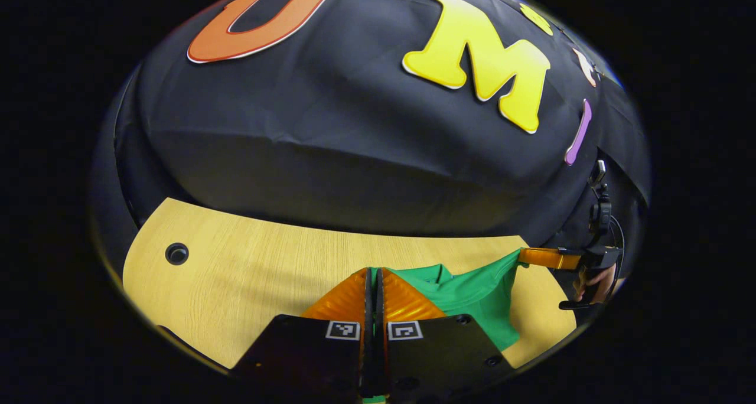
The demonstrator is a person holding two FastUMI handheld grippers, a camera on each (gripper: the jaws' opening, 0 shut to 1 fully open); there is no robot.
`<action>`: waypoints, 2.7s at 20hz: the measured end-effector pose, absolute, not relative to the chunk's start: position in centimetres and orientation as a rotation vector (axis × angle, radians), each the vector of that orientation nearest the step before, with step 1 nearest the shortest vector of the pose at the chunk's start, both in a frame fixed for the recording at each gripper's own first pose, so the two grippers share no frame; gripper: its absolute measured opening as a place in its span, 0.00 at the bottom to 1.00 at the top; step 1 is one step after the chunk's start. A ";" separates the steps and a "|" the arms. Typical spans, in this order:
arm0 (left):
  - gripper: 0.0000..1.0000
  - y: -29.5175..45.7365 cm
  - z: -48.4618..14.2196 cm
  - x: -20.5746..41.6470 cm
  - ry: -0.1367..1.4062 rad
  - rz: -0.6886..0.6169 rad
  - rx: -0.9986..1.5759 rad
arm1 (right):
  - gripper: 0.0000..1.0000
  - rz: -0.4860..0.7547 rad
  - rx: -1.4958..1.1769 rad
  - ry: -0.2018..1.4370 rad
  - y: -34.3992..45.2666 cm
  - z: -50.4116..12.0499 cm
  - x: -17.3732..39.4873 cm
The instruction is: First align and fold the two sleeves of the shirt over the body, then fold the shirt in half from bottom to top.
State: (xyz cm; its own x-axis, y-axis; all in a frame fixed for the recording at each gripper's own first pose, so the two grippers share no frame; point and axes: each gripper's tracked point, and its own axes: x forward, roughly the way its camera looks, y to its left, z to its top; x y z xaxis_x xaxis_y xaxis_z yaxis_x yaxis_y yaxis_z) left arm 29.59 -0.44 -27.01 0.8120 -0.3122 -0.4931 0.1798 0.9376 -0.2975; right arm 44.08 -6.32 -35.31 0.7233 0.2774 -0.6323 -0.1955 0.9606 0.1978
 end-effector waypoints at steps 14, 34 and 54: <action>0.88 1.0 -31.9 30.6 0.620 -0.092 -0.196 | 0.61 0.103 0.075 0.738 -8.4 -38.1 45.0; 0.98 1.7 -2.5 12.5 0.144 -0.030 -0.089 | 0.98 0.000 -0.013 0.211 -3.6 -11.0 28.5; 0.98 0.6 5.0 0.0 -0.092 0.059 0.055 | 0.98 0.011 -0.009 0.040 -1.0 -4.9 19.0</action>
State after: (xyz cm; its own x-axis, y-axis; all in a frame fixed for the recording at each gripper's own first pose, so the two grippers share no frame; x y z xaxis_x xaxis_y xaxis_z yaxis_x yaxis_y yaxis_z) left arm -0.04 0.56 5.04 0.9940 0.0561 0.0936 -0.0612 0.9967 0.0525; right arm 18.99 -0.95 -4.90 0.9991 0.0113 -0.0398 -0.0117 0.9999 -0.0087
